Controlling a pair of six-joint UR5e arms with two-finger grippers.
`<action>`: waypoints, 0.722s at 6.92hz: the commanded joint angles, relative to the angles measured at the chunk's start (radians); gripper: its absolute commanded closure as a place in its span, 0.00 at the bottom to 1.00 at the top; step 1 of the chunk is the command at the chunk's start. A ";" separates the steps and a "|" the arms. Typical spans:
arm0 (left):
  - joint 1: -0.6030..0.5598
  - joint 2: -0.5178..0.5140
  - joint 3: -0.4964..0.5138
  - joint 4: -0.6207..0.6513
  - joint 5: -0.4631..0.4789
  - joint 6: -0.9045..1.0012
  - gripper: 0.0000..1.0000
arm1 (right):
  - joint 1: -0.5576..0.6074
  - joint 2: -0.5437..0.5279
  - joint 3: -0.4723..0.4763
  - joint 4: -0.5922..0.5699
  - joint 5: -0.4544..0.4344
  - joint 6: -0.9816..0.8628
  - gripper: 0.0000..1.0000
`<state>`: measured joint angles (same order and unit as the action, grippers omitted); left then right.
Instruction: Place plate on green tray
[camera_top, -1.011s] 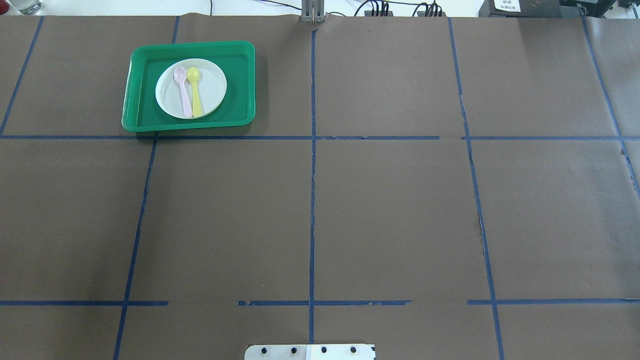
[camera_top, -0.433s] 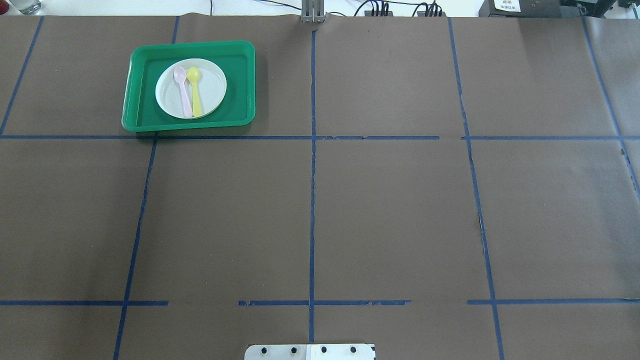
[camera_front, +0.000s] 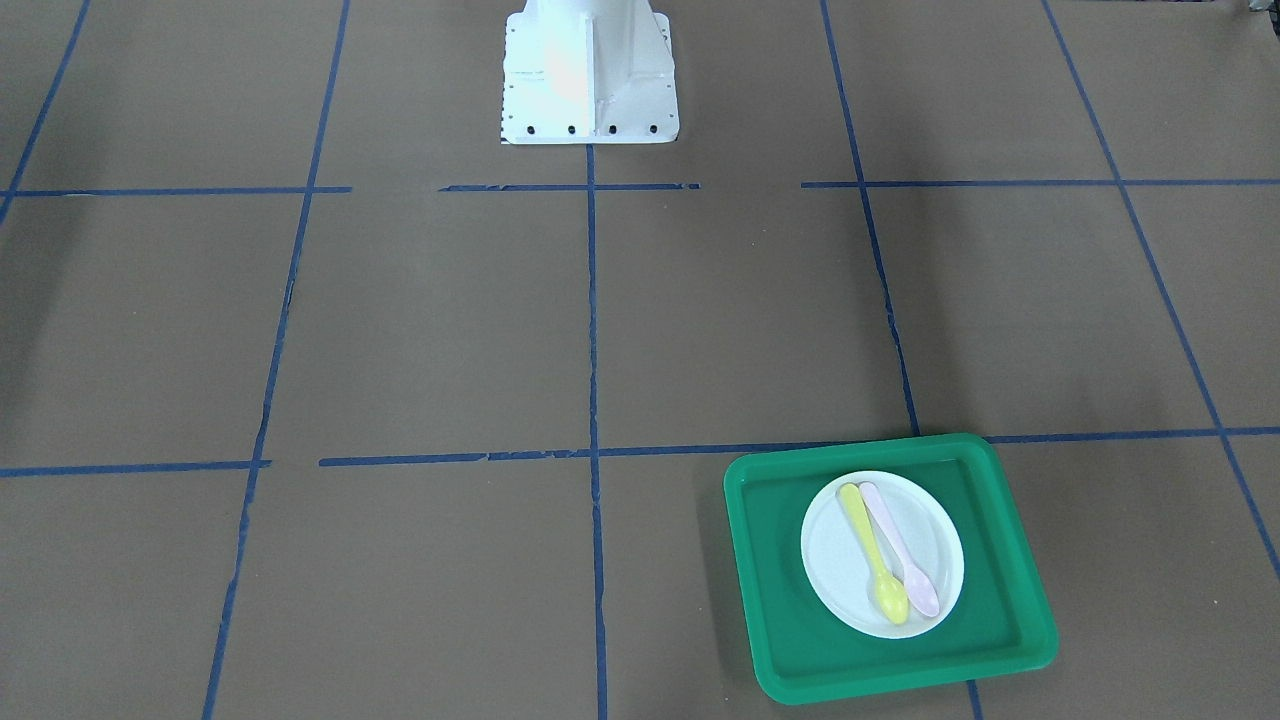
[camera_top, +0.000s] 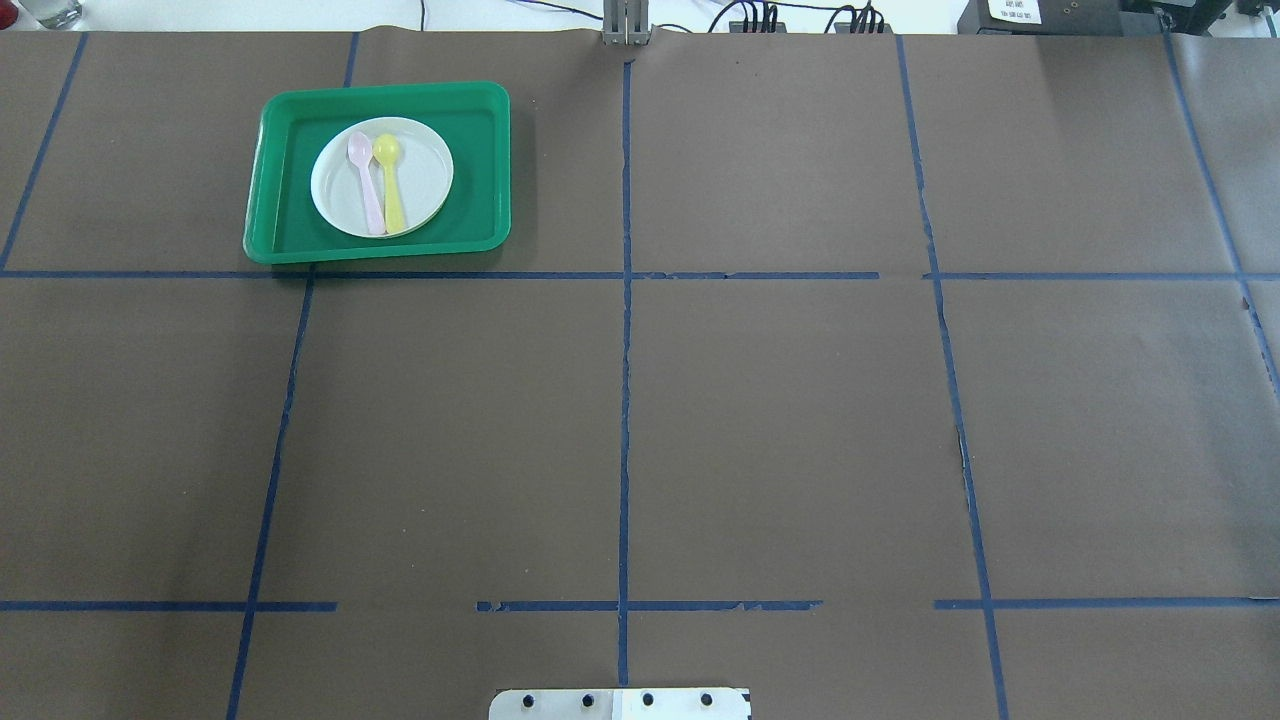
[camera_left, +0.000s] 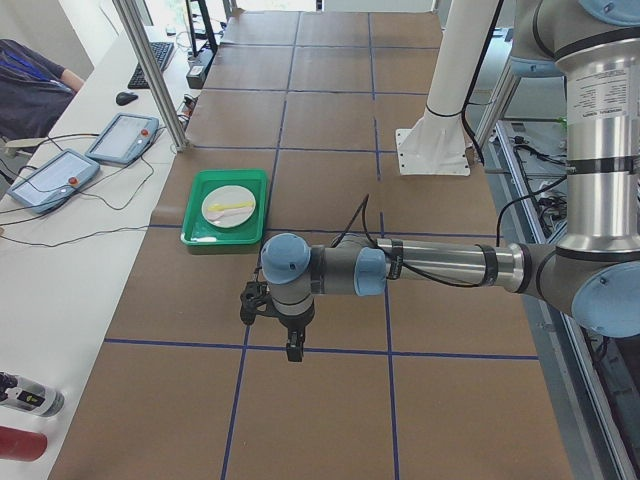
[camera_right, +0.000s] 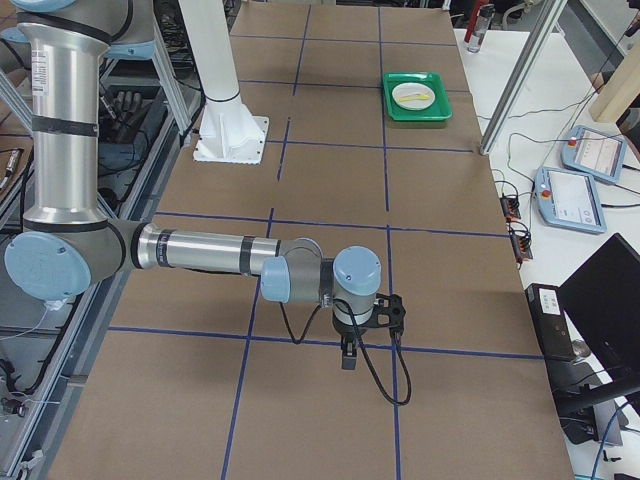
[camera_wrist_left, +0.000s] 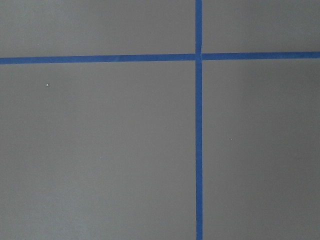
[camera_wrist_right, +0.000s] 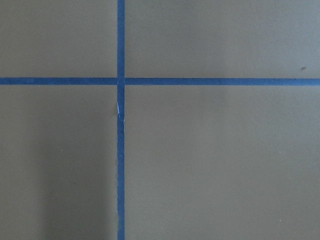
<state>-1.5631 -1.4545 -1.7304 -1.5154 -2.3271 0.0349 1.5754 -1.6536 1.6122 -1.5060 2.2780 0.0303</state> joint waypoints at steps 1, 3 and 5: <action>0.000 0.000 0.000 0.000 -0.001 0.005 0.00 | 0.000 0.000 0.000 0.000 0.000 0.000 0.00; -0.002 0.002 -0.005 0.000 -0.001 0.006 0.00 | 0.000 0.000 0.000 0.001 0.000 0.000 0.00; -0.002 0.000 -0.006 0.001 -0.003 0.034 0.00 | 0.000 0.000 0.000 0.000 0.000 0.000 0.00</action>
<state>-1.5646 -1.4530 -1.7361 -1.5145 -2.3296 0.0604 1.5754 -1.6536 1.6122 -1.5060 2.2780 0.0307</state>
